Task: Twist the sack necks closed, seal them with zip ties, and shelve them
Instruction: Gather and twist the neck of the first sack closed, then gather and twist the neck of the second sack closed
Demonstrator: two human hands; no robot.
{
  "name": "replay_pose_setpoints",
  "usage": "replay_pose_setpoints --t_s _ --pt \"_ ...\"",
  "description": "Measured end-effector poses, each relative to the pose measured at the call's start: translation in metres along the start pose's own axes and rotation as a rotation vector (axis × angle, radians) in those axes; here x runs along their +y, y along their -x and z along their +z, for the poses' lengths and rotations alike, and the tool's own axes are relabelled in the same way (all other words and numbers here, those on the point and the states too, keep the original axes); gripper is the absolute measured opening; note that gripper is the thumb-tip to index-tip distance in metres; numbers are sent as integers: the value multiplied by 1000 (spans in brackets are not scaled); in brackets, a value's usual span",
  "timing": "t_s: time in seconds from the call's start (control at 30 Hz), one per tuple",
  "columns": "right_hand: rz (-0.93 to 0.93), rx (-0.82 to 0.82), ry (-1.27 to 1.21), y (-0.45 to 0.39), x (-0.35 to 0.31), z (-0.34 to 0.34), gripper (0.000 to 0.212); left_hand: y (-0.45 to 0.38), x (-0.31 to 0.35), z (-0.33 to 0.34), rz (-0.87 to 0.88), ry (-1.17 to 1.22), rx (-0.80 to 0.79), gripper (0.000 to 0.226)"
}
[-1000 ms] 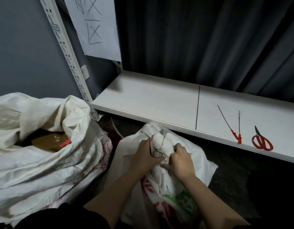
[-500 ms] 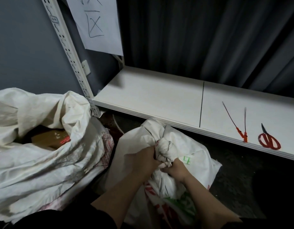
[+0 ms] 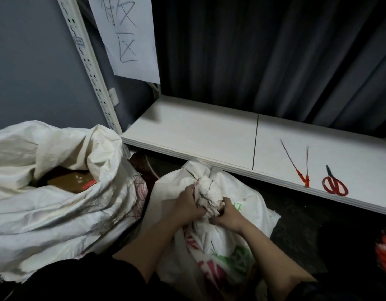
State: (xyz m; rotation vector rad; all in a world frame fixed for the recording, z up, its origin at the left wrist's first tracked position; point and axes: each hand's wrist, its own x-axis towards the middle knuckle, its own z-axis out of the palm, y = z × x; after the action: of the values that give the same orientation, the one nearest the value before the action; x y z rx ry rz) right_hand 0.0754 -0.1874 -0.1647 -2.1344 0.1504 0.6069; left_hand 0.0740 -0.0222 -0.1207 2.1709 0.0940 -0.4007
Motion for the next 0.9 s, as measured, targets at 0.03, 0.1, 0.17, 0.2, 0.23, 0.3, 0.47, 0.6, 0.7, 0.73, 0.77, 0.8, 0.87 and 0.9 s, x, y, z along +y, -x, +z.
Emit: replay_pose_setpoints --t_s 0.03,0.1,0.17,0.2,0.23,0.3,0.47,0.6,0.7,0.73,0.77,0.8,0.87,0.9 --pt "10 -30 14 5 -2 -6 87 2 1 -2 -8 -19 9 118" --pt "22 -59 58 13 -8 -18 88 9 7 -6 -20 -54 0 130" --pt "25 -36 136 22 -11 -25 89 19 12 -8 -50 -76 -24 127" --pt "19 -21 166 27 -13 -27 90 23 13 -9 -57 -77 -27 125" --pt "2 -7 181 30 -15 -28 89 26 14 -10 -60 -74 -22 124" --pt "-8 -4 196 38 -21 -29 86 29 14 -13 -65 -81 -23 125" --pt "-43 95 318 51 -40 -31 56 39 22 -25 -78 -133 -73 119" --pt "-114 361 282 59 -61 -36 33 48 34 -44 -59 -203 -52 100" --pt "-235 522 141 68 -90 -34 22 53 39 -65 29 -85 129 64" --pt "-284 521 72 70 -102 -31 21 56 39 -74 67 -29 216 49" --pt "-326 504 23 71 -113 -28 20 59 39 -83 85 14 290 34" --pt "-354 473 -6 72 -125 -24 21 64 38 -94 92 54 341 22" --pt "-388 391 -56 71 -149 -12 22 72 34 -117 106 102 406 22" --pt "-404 349 -76 69 -161 -5 23 77 32 -128 110 98 436 23"
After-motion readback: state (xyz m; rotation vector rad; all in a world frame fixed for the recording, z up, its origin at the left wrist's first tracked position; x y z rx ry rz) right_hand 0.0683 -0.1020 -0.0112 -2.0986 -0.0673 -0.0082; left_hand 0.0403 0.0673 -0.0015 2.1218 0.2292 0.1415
